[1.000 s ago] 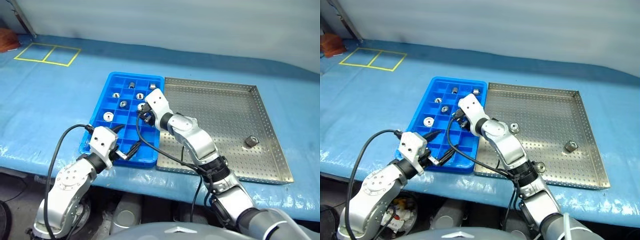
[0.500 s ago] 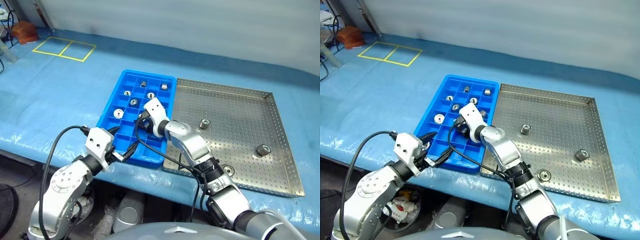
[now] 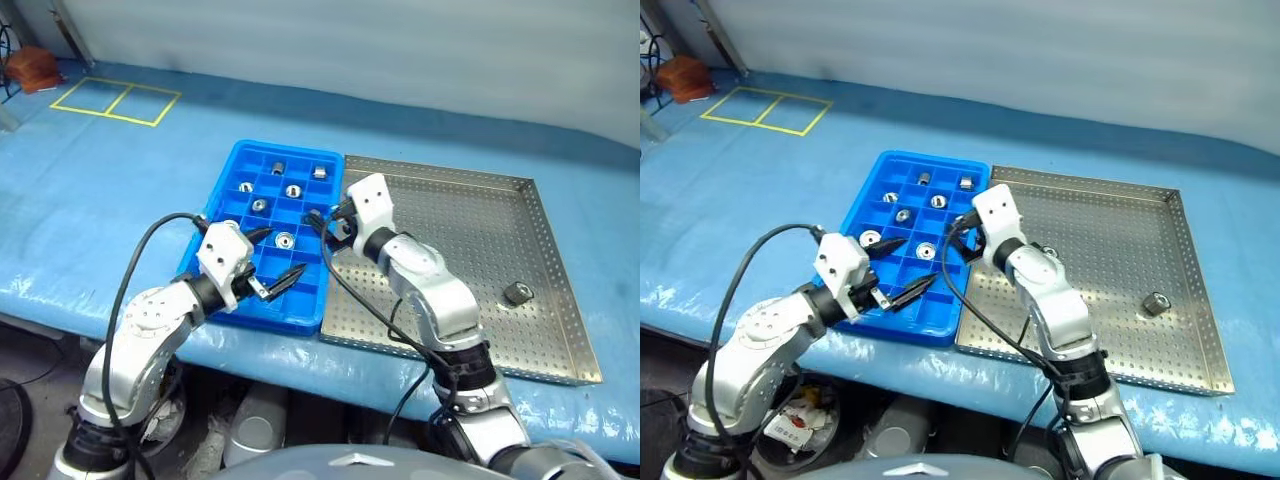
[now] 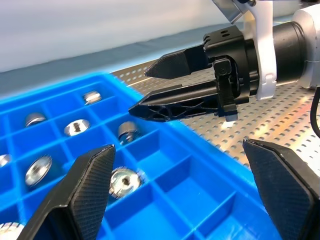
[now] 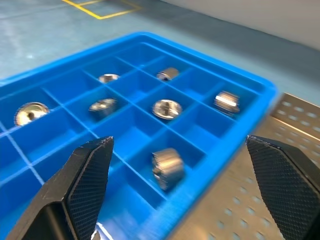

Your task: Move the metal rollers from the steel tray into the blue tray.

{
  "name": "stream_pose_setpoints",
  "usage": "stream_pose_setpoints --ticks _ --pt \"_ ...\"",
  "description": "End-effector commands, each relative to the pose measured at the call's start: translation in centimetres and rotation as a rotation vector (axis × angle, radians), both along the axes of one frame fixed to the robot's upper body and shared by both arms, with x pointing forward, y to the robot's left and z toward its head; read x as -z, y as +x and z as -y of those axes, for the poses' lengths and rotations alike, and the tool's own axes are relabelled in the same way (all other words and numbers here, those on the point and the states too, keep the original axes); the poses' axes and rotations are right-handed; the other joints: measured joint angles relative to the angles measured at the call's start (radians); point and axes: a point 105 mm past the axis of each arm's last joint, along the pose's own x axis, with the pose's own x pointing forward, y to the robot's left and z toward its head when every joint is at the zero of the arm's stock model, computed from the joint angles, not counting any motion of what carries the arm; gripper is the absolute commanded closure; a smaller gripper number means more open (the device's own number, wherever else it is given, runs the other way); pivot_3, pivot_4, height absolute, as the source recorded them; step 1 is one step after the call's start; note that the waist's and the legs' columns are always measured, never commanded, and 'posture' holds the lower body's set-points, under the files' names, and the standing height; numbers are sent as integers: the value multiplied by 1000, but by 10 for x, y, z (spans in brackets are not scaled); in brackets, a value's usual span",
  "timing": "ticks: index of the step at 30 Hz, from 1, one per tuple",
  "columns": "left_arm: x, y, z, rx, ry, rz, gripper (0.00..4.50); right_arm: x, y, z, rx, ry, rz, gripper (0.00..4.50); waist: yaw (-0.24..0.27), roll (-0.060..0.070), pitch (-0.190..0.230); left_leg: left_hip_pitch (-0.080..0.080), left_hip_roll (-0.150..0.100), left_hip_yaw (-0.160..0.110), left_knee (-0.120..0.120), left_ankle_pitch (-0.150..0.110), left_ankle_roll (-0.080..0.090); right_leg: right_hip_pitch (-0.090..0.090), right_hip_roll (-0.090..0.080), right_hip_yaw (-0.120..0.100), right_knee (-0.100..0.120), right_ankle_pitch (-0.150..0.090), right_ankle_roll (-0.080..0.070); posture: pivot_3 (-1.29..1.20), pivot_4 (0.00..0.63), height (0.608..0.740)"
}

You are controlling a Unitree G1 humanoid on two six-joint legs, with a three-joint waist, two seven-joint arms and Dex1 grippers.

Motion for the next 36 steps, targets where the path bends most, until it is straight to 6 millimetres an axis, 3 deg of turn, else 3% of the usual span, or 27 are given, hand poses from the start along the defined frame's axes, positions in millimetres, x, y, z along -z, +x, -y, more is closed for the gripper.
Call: stream_pose_setpoints --ticks 1,8,11,17,24,36 --pt "-1 8 14 63 24 -2 0 -17 -8 27 113 0 66 27 -36 0 0 0 0 0 0 0 0 0 0 1 0 0 0 154 150 740" --pt "1 44 54 122 68 -39 0 -10 -42 67 250 -38 49 27 -122 0 0 3 -2 -3 2 0 1 5 0 1 0 0 2 80 150 740" --pt "4 58 70 133 85 -52 0 -7 -54 73 273 -58 40 27 -160 0 0 4 -1 -3 3 0 1 5 1 2 1 1 3 43 150 740" --pt "19 80 98 152 148 -76 0 -2 -79 78 295 -83 19 27 -187 0 0 4 -1 -3 5 0 1 6 2 3 2 1 4 -16 150 740" --pt "40 107 110 60 182 -104 0 0 -95 70 292 -61 9 27 -205 -1 0 4 -1 -3 8 0 2 6 1 5 2 2 6 -59 150 740" --pt "43 111 116 74 169 -113 0 0 -98 70 303 -57 11 27 -219 -1 0 3 -1 -3 9 -1 3 6 1 6 2 2 6 -83 150 740"
